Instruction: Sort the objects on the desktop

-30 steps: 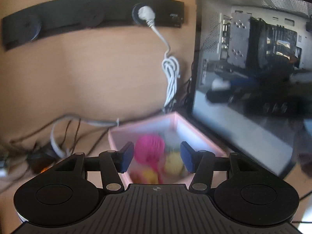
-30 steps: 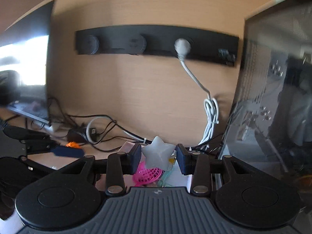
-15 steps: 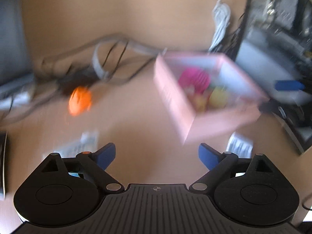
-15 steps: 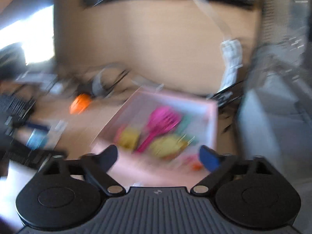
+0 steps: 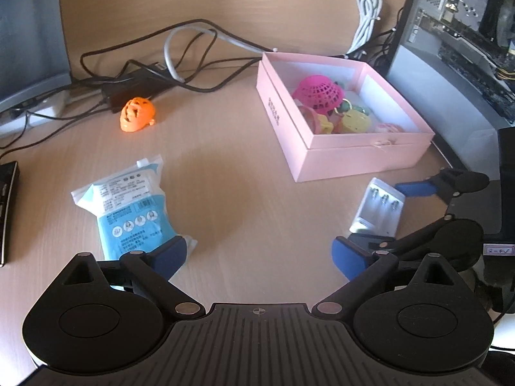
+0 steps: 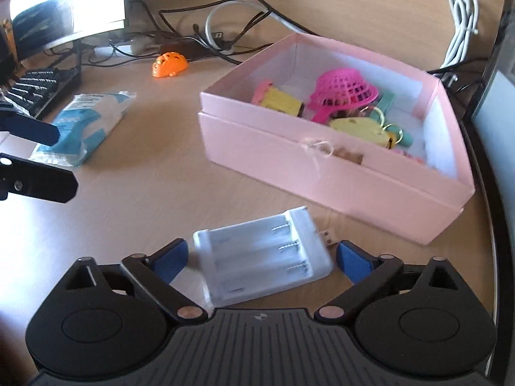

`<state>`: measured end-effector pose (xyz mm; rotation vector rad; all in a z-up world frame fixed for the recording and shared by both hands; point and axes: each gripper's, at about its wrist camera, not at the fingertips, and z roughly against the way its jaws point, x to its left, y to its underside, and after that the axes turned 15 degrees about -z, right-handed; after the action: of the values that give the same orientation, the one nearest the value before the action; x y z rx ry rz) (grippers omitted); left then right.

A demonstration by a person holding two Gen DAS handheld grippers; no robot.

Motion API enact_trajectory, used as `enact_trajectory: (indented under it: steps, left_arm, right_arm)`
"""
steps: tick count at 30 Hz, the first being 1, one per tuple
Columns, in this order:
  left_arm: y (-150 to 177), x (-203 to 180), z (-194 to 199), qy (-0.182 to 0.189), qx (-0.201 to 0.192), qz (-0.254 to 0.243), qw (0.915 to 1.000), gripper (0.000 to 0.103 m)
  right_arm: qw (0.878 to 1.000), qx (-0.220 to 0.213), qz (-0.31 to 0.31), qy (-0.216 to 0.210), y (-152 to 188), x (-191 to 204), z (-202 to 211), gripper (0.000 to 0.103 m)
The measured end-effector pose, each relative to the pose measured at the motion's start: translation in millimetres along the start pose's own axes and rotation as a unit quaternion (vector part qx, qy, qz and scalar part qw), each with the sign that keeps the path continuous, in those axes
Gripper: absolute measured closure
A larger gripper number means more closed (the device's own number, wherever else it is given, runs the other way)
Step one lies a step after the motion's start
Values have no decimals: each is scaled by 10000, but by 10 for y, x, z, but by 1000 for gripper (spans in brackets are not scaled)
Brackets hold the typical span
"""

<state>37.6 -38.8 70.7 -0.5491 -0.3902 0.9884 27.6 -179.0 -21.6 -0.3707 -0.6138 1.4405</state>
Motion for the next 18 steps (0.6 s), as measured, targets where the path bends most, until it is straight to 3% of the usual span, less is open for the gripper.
enact_trajectory:
  steps: [2,9,14,18]
  left_arm:
    - [5,-12,4,17,6,-14,10000,3]
    - [89,41,-8,36,66,76,9999,3]
    - [165,82,-8,143,88,63,9998,3]
    - [191,86,35,237,-60,74,9997,3]
  right_arm:
    - [10000,-40,29,-33,29,40,61,21]
    - [9989,-348,291,-136,53,259,544,21]
    - [9905,-1363,208,-3,-513,207,1069,21]
    - [9762,-2088,458,377,-1028,187,963,18]
